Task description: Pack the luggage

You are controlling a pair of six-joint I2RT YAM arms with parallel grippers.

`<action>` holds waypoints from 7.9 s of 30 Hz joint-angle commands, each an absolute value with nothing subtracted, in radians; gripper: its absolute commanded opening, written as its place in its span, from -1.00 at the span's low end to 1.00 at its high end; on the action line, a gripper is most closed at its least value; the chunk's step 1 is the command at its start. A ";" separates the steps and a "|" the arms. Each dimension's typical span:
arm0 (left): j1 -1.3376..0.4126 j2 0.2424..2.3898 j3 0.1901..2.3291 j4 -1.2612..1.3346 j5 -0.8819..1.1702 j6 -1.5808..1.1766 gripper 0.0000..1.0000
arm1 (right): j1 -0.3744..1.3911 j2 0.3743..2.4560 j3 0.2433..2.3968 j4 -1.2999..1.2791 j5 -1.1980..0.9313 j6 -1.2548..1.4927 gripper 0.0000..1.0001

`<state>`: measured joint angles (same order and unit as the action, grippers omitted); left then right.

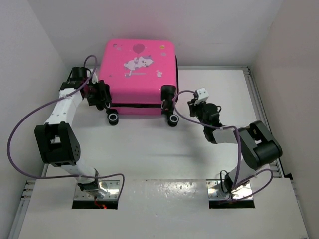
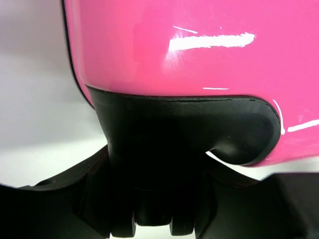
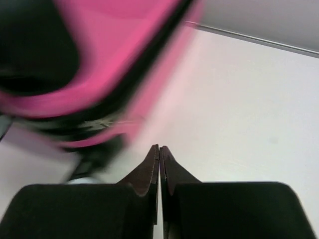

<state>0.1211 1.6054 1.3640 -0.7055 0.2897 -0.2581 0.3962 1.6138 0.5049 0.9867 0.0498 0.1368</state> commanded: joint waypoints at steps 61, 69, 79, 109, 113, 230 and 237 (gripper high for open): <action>0.181 1.875 1.479 -0.635 0.127 -0.084 -1.00 | 0.426 1.865 0.695 1.374 -0.126 0.183 -0.70; 0.181 1.875 1.479 -0.635 0.118 -0.084 -1.00 | 0.393 1.835 0.672 1.376 -0.161 0.189 -0.91; 0.181 1.875 1.460 -0.626 0.118 -0.095 -1.00 | 0.400 1.821 0.669 1.376 -0.232 0.219 -0.26; 0.181 1.874 1.453 -0.626 0.089 -0.095 -1.00 | 0.348 1.930 0.793 1.347 -0.181 0.121 -0.99; 0.181 1.884 1.462 -0.626 0.089 -0.095 -1.00 | 0.342 1.945 0.805 1.327 -0.178 0.091 -0.99; 0.229 2.039 1.571 -0.635 0.065 0.172 -1.00 | 0.213 2.286 1.207 1.244 -1.184 0.293 -1.00; 0.239 2.039 1.551 -0.635 0.064 0.172 -1.00 | 0.202 2.209 1.157 1.102 -0.954 0.175 -1.00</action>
<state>0.2234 1.8782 1.6390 -0.7918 0.2588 0.1276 0.1932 2.2929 1.1645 1.1549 -1.1229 0.2676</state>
